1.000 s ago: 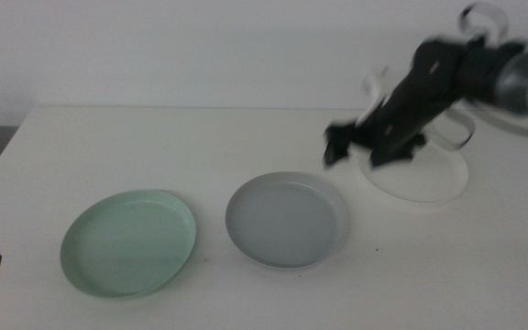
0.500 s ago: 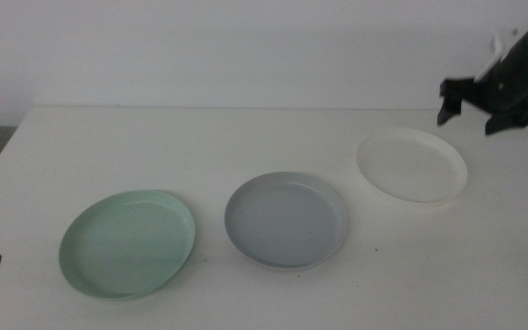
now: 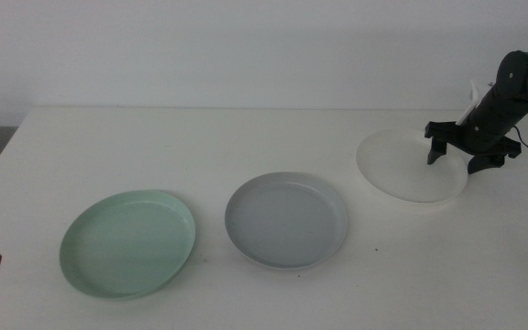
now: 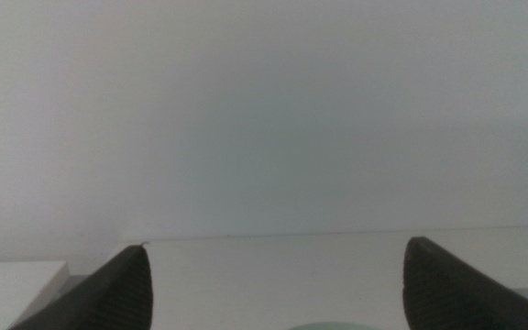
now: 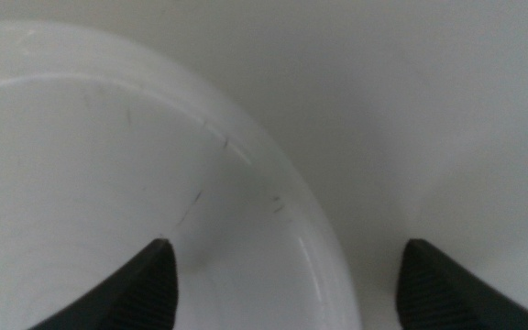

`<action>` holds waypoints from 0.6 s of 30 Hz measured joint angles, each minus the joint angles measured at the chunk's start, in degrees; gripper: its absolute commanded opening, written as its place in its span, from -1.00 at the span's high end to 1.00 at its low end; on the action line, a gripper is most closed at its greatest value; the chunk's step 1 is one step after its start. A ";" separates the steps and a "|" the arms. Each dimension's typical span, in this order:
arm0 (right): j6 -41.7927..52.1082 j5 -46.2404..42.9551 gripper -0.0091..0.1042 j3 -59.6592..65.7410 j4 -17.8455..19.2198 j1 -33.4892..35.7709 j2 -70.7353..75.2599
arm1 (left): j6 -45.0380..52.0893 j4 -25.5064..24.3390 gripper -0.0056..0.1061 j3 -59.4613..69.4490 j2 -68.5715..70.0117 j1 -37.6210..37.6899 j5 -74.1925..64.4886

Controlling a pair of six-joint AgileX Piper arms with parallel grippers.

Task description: Stack the three bowls on top of each other.

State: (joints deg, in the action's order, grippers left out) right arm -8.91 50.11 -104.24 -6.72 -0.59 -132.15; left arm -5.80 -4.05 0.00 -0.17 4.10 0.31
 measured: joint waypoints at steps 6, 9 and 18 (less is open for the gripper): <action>-0.19 -0.02 0.87 -0.37 2.03 -0.13 -0.44 | 0.00 0.00 -0.78 0.00 0.00 0.00 0.00; -0.19 0.77 0.87 -0.37 2.91 -0.23 0.28 | 0.00 0.00 -0.78 0.00 0.00 0.00 0.00; 4.90 2.42 0.87 -0.03 -4.00 3.08 12.46 | 0.00 0.00 -0.78 0.00 0.00 0.00 0.00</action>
State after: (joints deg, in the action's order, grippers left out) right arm -4.02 52.53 -104.27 -10.72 2.49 -119.69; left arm -5.80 -4.05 0.00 -0.17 4.10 0.31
